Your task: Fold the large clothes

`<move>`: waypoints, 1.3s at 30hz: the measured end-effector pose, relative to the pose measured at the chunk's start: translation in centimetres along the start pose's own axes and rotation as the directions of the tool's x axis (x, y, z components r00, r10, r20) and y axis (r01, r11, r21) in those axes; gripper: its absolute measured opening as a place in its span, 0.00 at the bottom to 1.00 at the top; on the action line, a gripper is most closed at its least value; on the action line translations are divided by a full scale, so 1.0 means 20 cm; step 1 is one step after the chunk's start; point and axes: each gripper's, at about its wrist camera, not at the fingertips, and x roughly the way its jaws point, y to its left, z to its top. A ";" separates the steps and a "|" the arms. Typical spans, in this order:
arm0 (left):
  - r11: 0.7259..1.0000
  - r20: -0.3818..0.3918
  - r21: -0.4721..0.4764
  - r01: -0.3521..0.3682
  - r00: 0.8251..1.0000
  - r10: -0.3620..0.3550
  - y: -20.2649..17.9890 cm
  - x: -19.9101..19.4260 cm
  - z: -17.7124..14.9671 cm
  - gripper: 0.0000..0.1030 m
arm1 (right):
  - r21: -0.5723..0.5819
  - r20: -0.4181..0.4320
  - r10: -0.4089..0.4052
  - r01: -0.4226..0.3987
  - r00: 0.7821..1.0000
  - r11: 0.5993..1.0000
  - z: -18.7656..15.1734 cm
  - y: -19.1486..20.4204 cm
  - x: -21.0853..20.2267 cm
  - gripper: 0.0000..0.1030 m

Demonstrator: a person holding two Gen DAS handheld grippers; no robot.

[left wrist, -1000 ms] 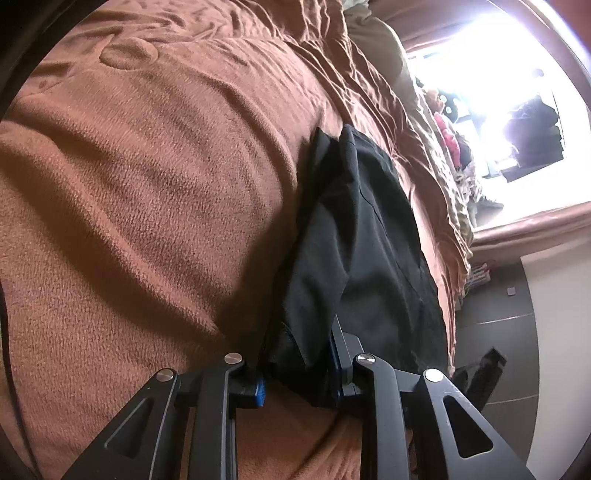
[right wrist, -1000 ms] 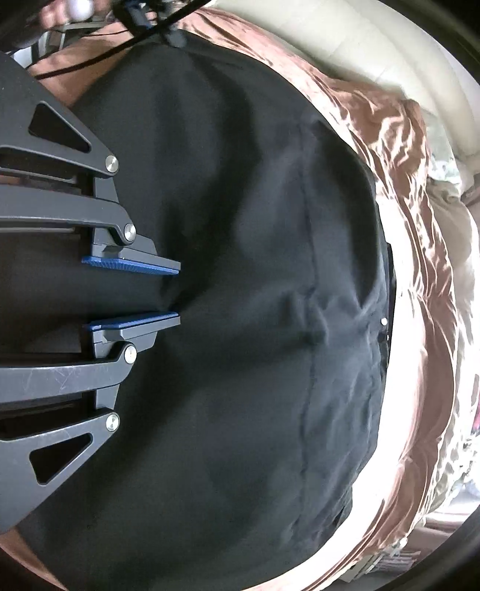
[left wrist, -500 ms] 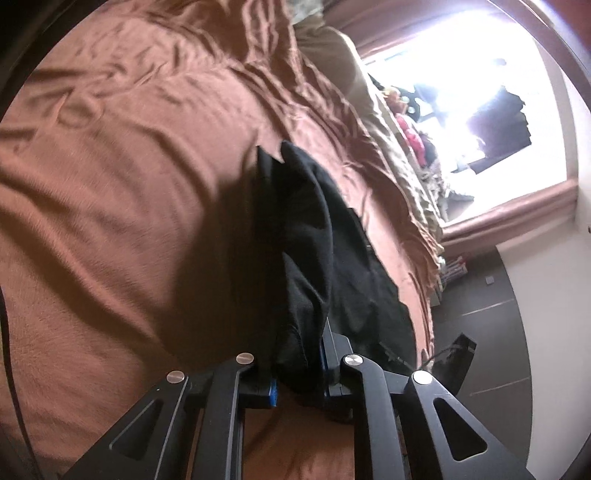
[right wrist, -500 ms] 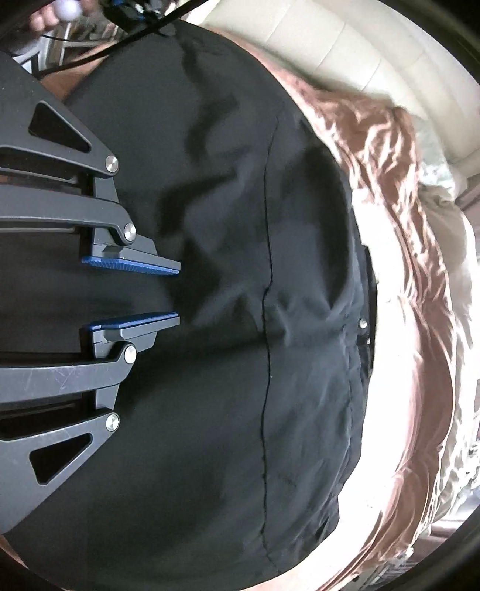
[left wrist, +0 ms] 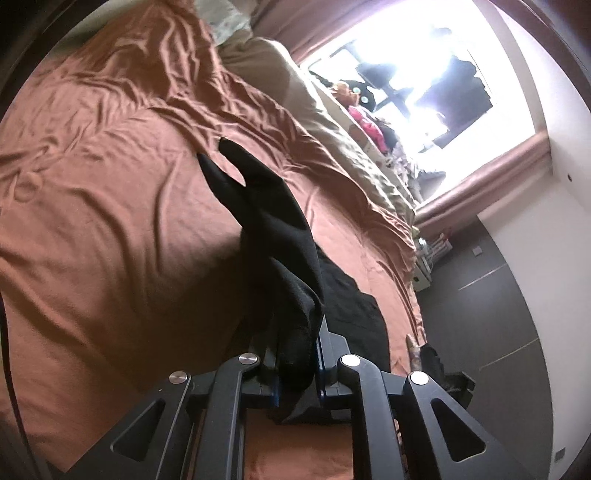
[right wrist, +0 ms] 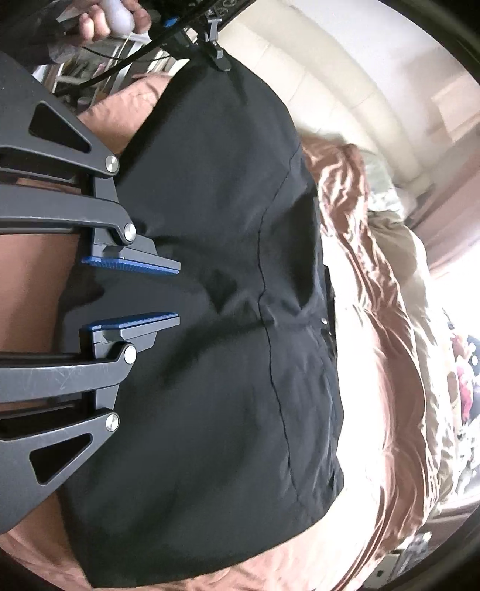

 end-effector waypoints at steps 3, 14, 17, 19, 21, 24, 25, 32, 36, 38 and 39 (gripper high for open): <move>1.000 0.000 0.019 0.016 1.000 -0.016 -0.08 0.01 0.00 0.12 | 0.036 0.027 0.007 -0.008 1.000 0.999 -0.05 -0.09 -0.09 0.18; 0.988 -0.030 0.148 0.035 0.999 -0.031 -0.44 0.10 -0.02 0.11 | 0.165 0.050 0.127 -0.134 0.991 0.977 -0.30 -0.23 -0.08 0.53; 0.984 -0.037 0.173 0.050 0.998 -0.044 -0.52 0.11 -0.02 0.11 | 0.156 0.017 0.158 -0.158 0.987 0.975 -0.34 -0.19 0.02 0.49; 0.980 -0.045 0.193 0.057 0.998 -0.049 -0.58 0.12 -0.02 0.11 | 0.152 -0.006 0.166 -0.163 0.986 0.975 -0.37 -0.18 0.08 0.36; 0.974 -0.054 0.216 0.071 0.997 -0.061 -0.65 0.13 -0.02 0.11 | 0.155 -0.032 0.158 -0.151 0.987 0.976 -0.39 -0.18 0.15 0.32; 0.962 -0.083 0.258 0.086 0.994 -0.067 -0.79 0.18 -0.05 0.11 | 0.180 -0.046 0.180 -0.169 0.983 0.969 -0.42 -0.22 0.21 0.30; 0.957 -0.095 0.275 0.091 0.993 -0.067 -0.84 0.21 -0.06 0.11 | 0.186 -0.045 0.193 -0.182 0.980 0.966 -0.42 -0.24 0.20 0.30; 0.920 -0.185 0.368 0.136 0.980 -0.071 -1.17 0.46 -0.18 0.11 | 0.217 0.003 0.220 -0.215 0.975 0.952 -0.40 -0.40 0.01 0.30; 0.907 -0.251 0.394 0.148 0.967 -0.049 -1.28 0.66 -0.28 0.11 | 0.265 0.102 0.225 -0.245 0.969 0.933 -0.41 -0.60 -0.23 0.30; 0.903 -0.289 0.400 0.155 0.957 -0.036 -1.32 0.77 -0.35 0.11 | 0.295 0.157 0.202 -0.242 0.967 0.924 -0.44 -0.72 -0.37 0.31; 0.902 -0.308 0.403 0.153 0.951 -0.024 -1.33 0.82 -0.38 0.11 | 0.313 0.186 0.193 -0.245 0.963 0.918 -0.45 -0.79 -0.44 0.38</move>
